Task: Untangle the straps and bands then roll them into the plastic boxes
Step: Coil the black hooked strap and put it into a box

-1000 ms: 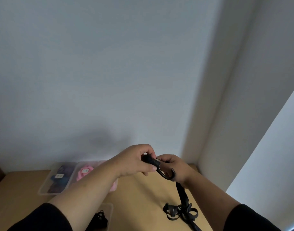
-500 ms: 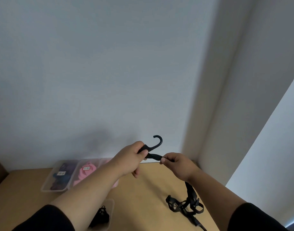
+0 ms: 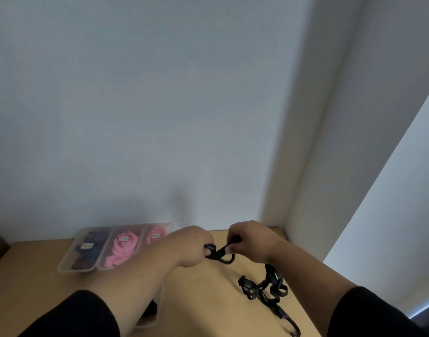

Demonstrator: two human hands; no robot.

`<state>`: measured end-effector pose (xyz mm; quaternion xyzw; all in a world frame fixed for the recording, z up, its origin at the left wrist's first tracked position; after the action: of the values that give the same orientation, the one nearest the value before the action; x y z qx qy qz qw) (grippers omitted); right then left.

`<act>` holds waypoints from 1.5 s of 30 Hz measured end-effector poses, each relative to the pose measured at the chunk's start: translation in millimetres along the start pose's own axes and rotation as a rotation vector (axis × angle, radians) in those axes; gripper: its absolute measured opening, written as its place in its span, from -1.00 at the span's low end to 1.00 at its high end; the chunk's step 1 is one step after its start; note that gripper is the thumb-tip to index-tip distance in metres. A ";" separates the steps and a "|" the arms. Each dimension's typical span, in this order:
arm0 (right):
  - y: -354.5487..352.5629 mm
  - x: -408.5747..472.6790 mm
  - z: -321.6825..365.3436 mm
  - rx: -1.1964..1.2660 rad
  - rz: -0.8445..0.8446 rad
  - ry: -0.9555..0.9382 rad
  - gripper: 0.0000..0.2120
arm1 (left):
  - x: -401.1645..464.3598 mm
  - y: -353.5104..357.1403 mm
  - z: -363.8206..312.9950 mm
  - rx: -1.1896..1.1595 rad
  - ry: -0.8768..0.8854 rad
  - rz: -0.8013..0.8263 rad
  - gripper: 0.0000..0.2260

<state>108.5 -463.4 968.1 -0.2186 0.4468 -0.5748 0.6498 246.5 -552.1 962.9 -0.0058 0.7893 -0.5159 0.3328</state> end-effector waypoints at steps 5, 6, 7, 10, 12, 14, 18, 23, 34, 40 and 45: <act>-2.4 -2.9 11.4 0.028 0.123 -0.154 -0.93 | -5.8 19.4 -20.9 0.063 0.134 0.130 -0.88; -4.1 -3.0 10.6 0.062 0.120 -0.181 -0.93 | -8.2 20.3 -22.4 0.013 0.167 0.135 -0.87; -7.2 -3.6 8.0 0.121 0.099 -0.190 -0.93 | -10.4 19.7 -22.1 -0.091 0.200 0.126 -0.85; -14.7 -4.1 -5.4 0.329 0.026 -0.180 -0.93 | -17.9 15.9 -13.7 -0.447 0.259 0.055 -0.74; -13.1 -1.7 -10.2 0.387 0.016 -0.189 -0.93 | -20.2 16.8 -11.2 -0.584 0.305 0.027 -0.70; -11.9 1.6 -10.3 0.399 -0.013 -0.210 -0.90 | -22.6 18.8 -12.6 -0.703 0.359 -0.020 -0.75; -7.0 6.5 -12.4 0.462 -0.063 -0.229 -0.86 | -24.5 14.7 -10.9 -0.928 0.387 -0.212 -0.84; 15.2 9.8 -18.4 0.430 -0.065 -0.089 -0.58 | -16.4 1.9 7.0 -0.984 0.176 -0.475 -0.78; 32.5 15.1 0.1 -0.142 0.173 -0.011 -0.70 | 7.7 15.2 19.1 0.037 -0.108 -0.198 -0.86; 22.6 10.8 -3.1 -0.047 0.234 -0.002 -0.80 | 1.9 25.7 4.3 0.080 0.040 0.053 -0.81; 18.7 8.4 -10.4 0.211 0.229 -0.085 -0.93 | -6.3 23.7 2.8 -0.147 0.230 0.054 -0.80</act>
<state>109.7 -464.4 945.1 -0.1211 0.3780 -0.5308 0.7488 260.8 -541.0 946.1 0.0504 0.8578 -0.4447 0.2527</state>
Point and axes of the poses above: each hand's wrist, its own x-axis towards the middle knuckle, its own y-axis out of the palm, z = x × y, the point moved 5 cm from there along x, towards the middle knuckle, and after that the axes turned 13 degrees about z, right-handed, at the moved point
